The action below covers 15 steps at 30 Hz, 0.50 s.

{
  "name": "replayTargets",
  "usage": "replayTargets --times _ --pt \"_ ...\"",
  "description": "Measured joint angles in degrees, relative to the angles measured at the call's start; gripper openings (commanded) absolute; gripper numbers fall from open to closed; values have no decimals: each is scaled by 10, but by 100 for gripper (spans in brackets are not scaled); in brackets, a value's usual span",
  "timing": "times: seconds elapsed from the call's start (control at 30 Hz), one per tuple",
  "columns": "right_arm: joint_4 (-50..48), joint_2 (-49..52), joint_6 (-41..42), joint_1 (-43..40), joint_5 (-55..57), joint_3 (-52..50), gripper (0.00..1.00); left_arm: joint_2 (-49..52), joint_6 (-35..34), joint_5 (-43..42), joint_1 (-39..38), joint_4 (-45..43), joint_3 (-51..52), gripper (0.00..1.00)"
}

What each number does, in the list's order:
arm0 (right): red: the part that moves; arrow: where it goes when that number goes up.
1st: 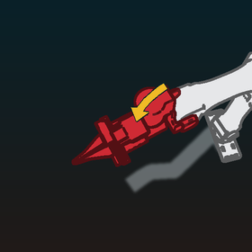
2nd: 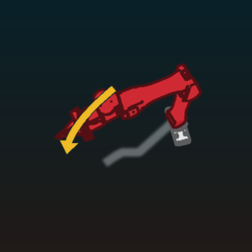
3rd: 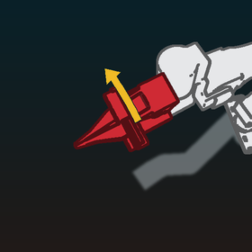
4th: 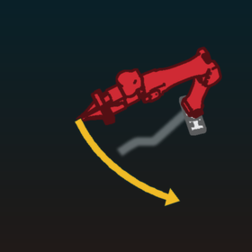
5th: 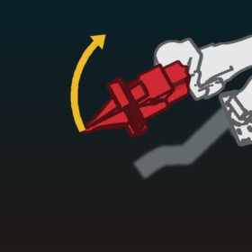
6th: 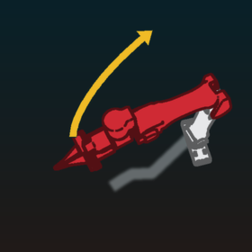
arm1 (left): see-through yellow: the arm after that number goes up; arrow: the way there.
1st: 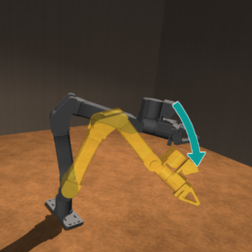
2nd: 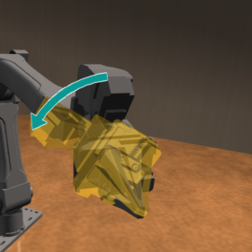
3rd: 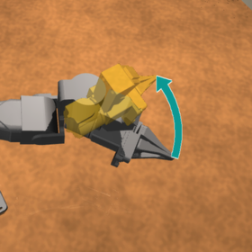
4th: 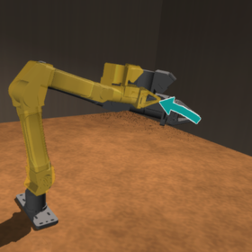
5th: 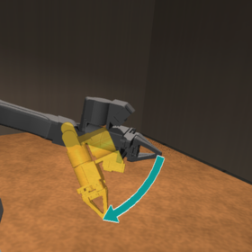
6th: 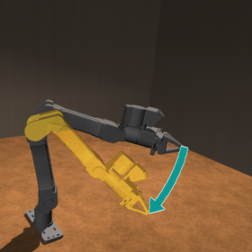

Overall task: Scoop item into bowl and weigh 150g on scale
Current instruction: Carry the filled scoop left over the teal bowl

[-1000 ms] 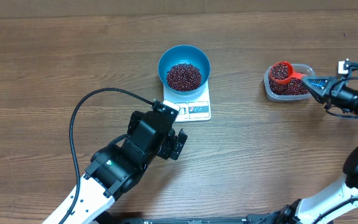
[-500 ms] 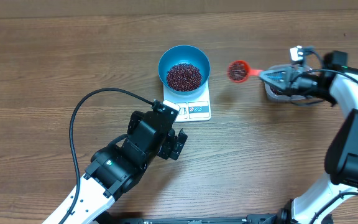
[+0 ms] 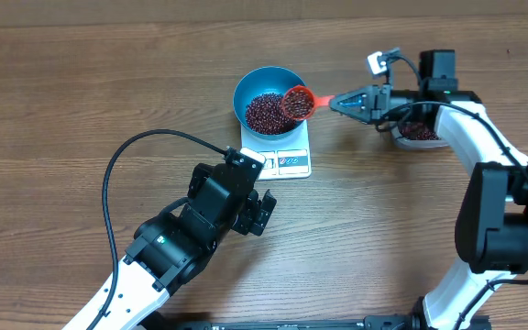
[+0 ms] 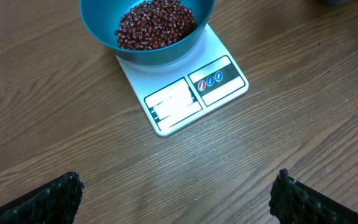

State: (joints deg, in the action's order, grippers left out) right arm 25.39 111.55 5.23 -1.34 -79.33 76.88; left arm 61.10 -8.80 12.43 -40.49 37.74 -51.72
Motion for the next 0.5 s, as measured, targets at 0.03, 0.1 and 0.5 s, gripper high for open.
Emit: replayTargets --times 0.03,0.1,0.5 --pt "-12 0 11 5 7 0 4 0 0 0 0 0 0 100" --pt "-31 0 28 13 18 0 4 0 0 0 0 0 0 99" --pt "-129 0 45 51 133 0 4 0 0 0 0 0 0 100"
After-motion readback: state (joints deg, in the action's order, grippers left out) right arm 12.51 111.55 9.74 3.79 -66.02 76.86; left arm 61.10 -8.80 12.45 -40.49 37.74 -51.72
